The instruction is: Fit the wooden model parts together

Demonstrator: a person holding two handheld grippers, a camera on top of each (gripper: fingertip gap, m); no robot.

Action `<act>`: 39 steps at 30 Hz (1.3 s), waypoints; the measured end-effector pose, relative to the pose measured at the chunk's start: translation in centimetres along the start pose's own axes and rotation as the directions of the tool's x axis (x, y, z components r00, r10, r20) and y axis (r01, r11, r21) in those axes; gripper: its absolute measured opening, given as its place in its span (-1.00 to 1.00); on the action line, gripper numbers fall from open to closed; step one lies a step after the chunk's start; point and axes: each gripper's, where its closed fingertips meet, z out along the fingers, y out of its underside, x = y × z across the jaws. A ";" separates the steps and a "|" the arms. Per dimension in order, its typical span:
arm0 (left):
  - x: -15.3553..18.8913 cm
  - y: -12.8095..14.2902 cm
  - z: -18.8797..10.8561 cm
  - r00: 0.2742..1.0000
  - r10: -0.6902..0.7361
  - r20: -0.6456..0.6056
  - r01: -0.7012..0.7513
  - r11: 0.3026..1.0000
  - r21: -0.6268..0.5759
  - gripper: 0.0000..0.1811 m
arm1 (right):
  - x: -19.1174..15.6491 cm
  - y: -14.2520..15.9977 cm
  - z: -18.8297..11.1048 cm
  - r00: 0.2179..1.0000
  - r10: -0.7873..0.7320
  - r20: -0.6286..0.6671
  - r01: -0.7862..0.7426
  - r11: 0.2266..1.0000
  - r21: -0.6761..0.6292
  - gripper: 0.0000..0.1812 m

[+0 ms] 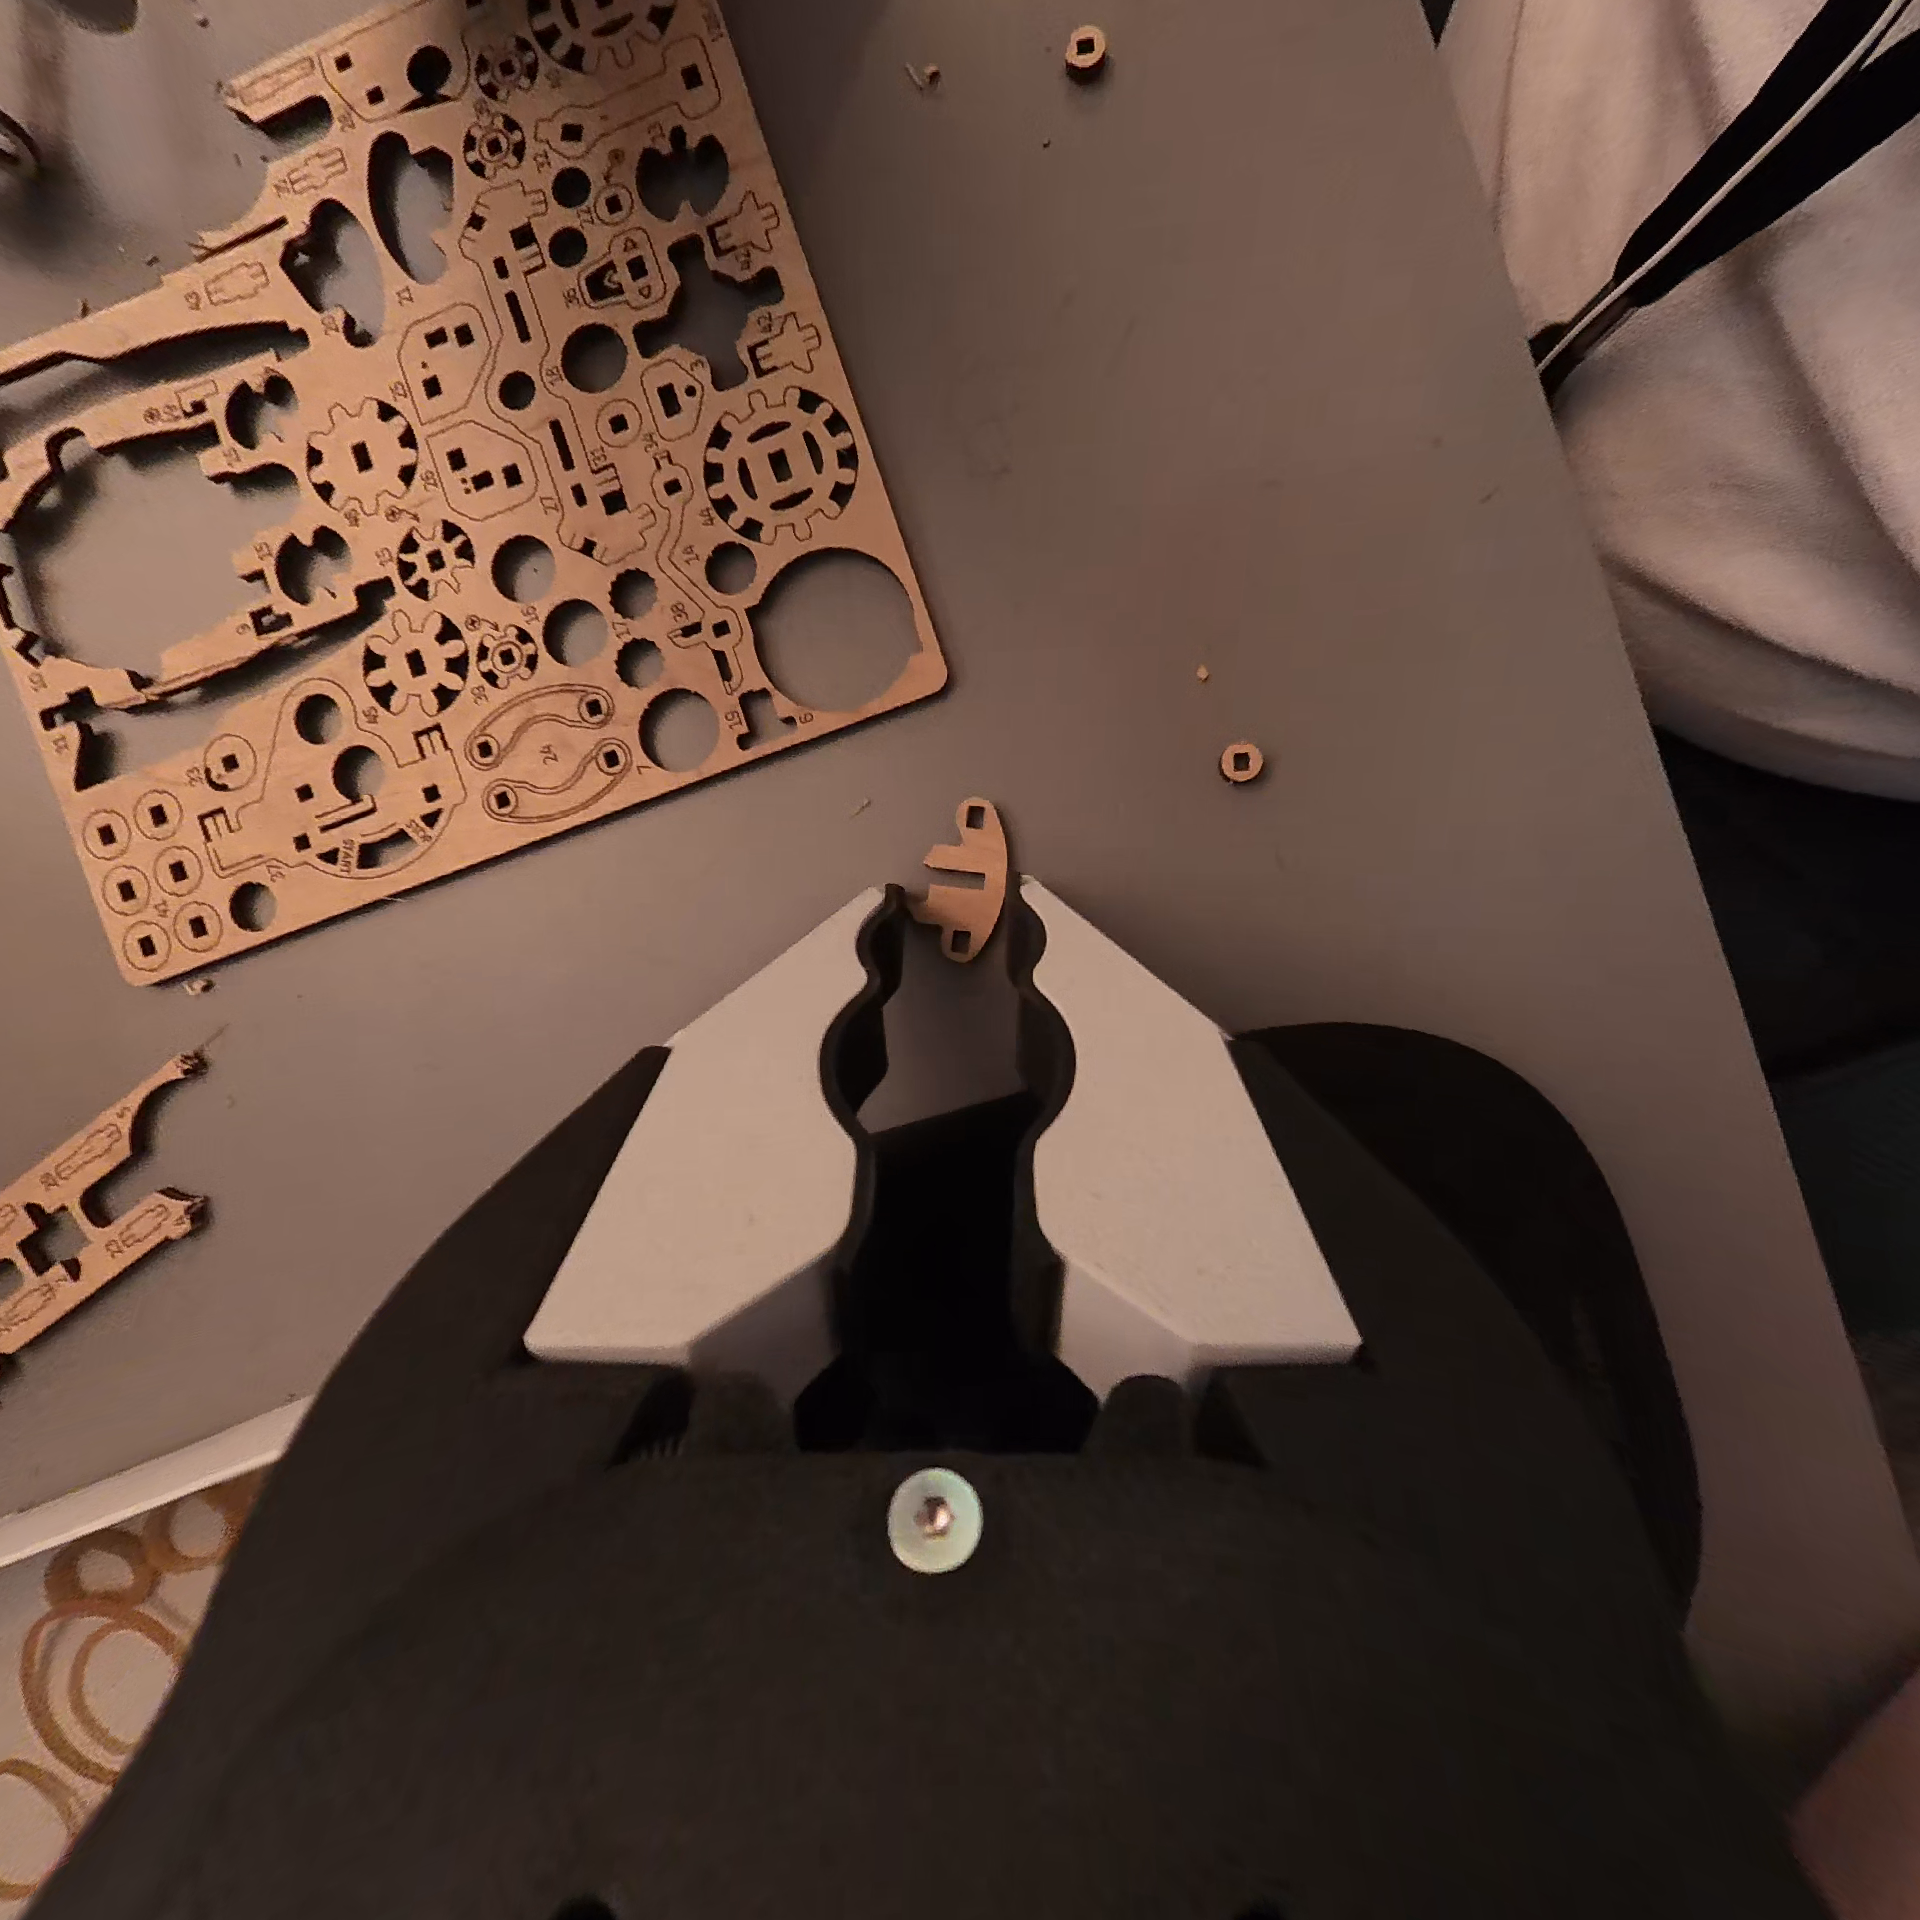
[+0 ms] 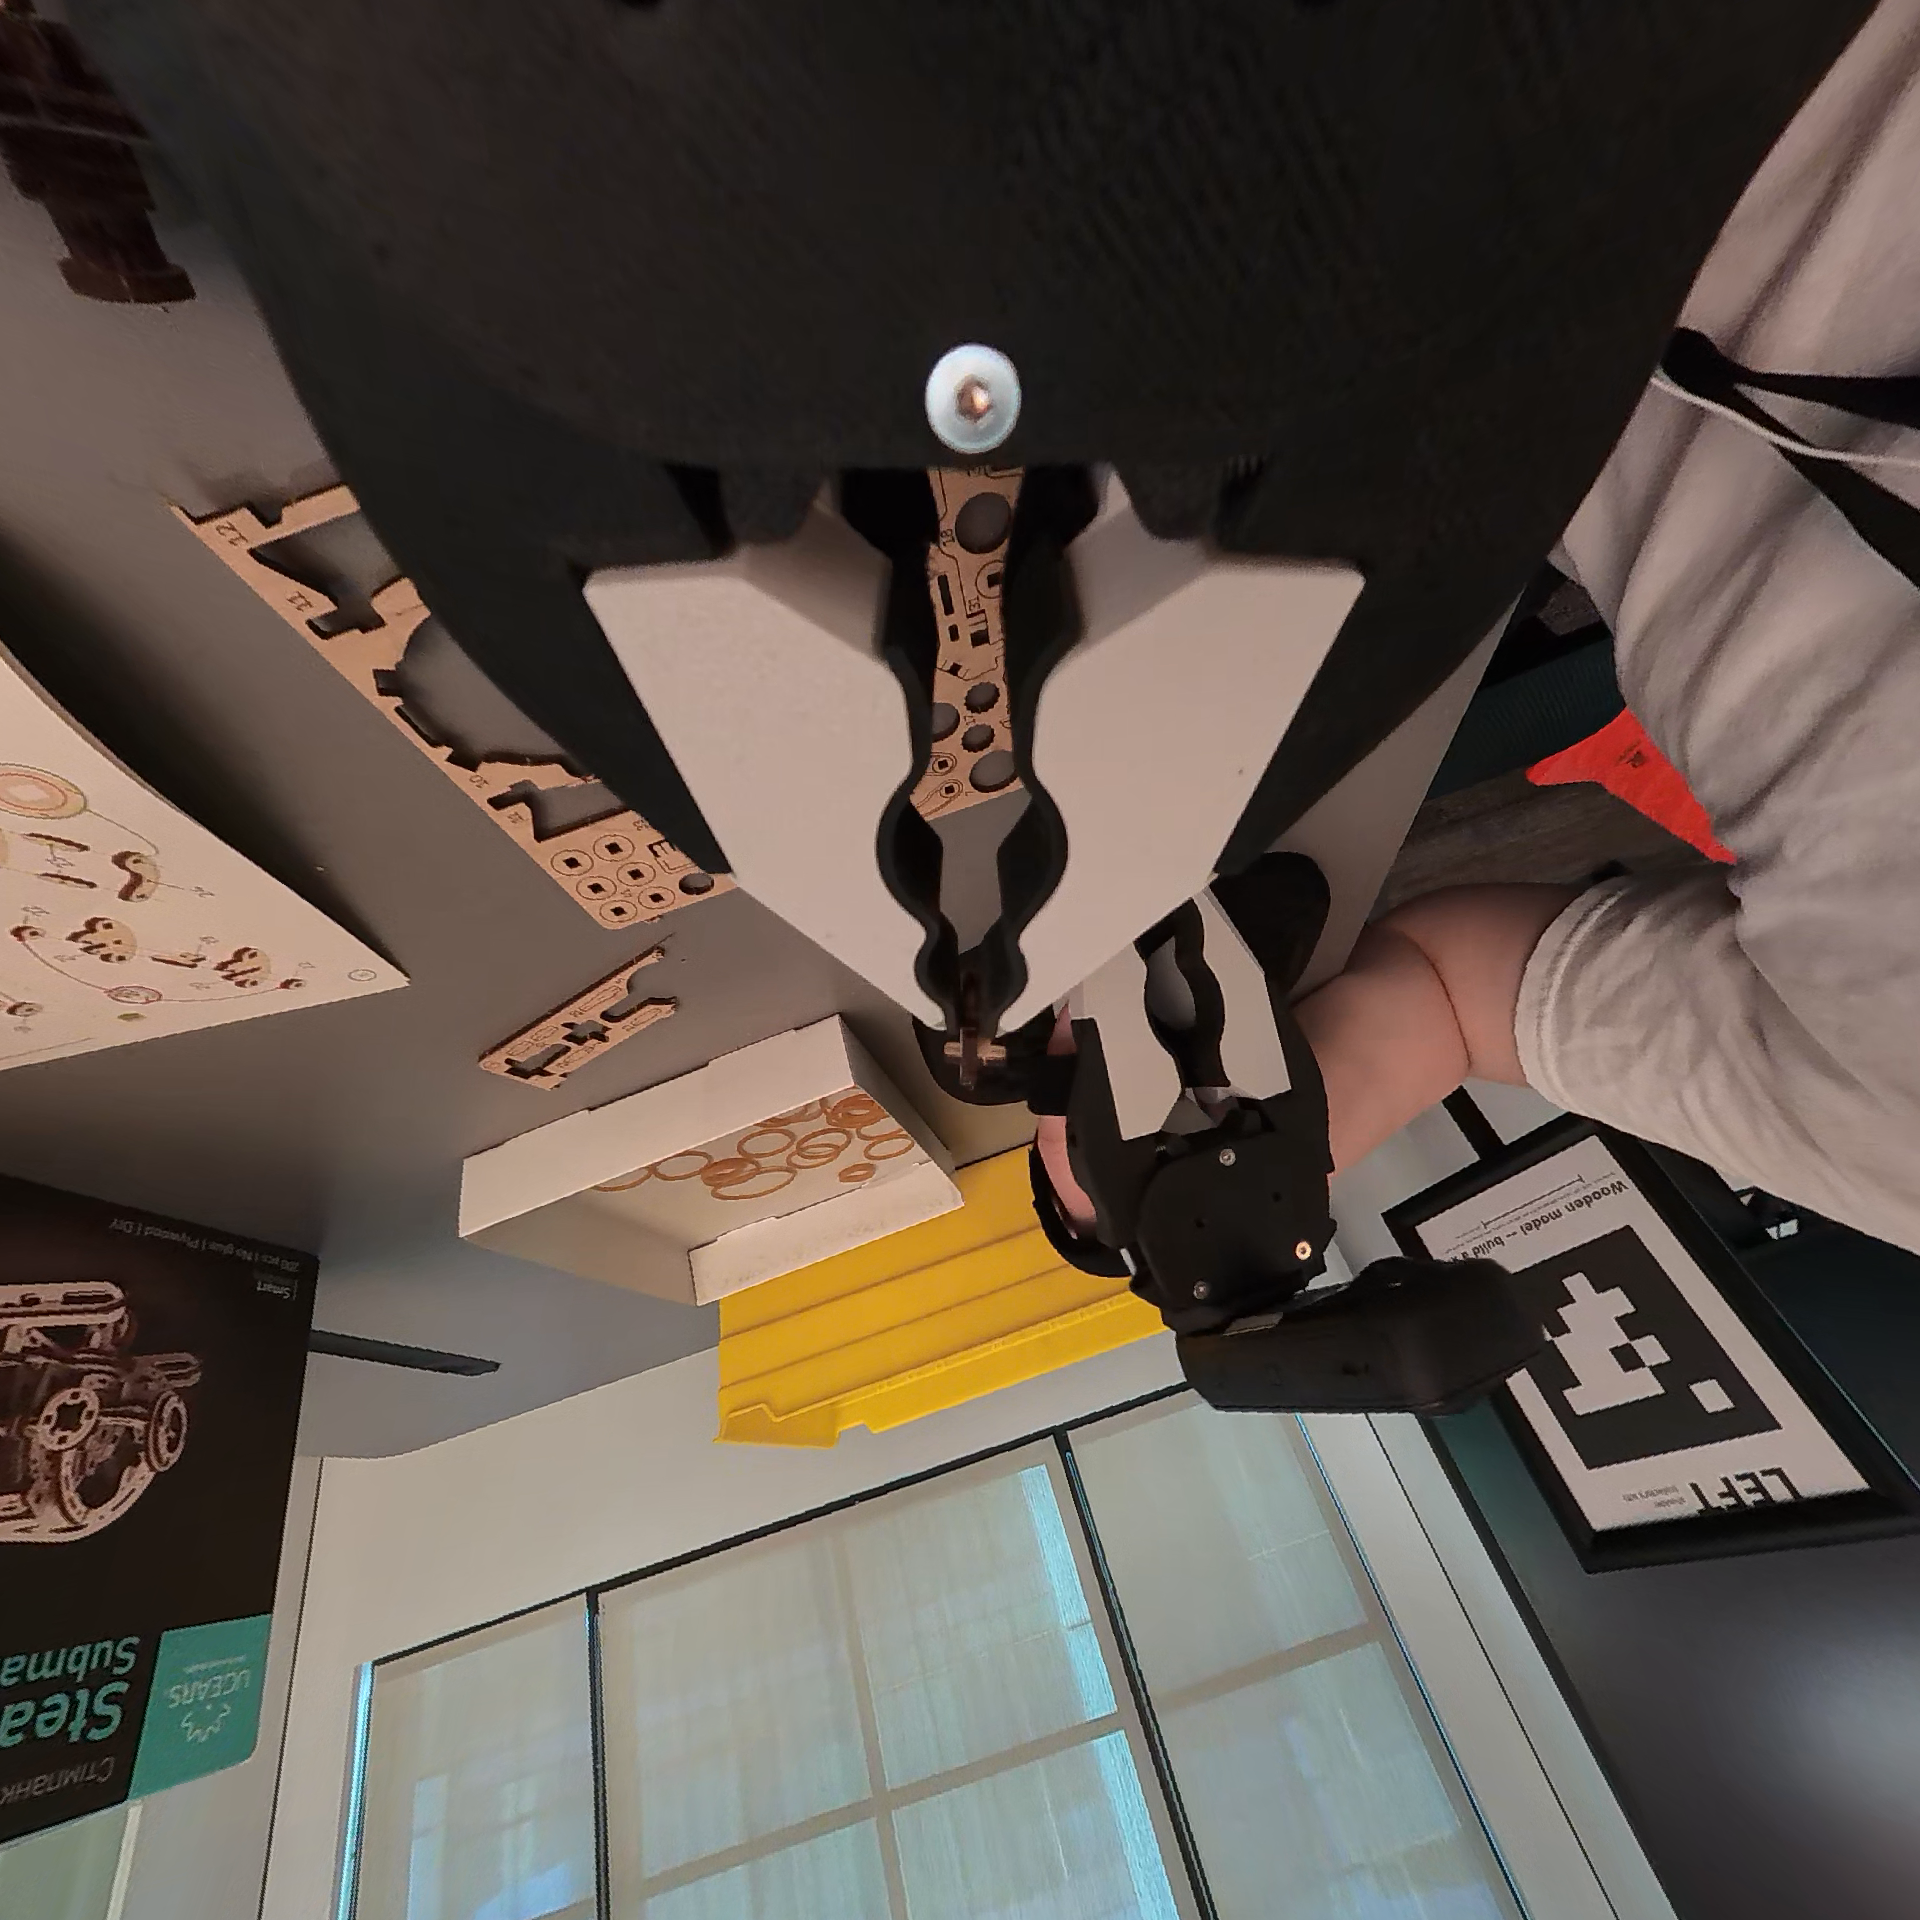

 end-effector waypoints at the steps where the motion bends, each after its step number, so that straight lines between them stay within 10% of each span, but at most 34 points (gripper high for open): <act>1: -0.1 0.0 0.0 1.000 0.006 0.004 -0.006 1.000 0.001 -0.80 | 0.0 0.0 0.0 1.000 0.000 -0.001 0.000 1.000 -0.002 -1.00; 39: -4.6 -0.2 -1.1 0.973 -0.108 0.202 0.093 0.992 0.084 -0.80 | 0.8 1.4 0.4 0.989 0.146 -0.011 -0.146 0.988 -0.050 -1.00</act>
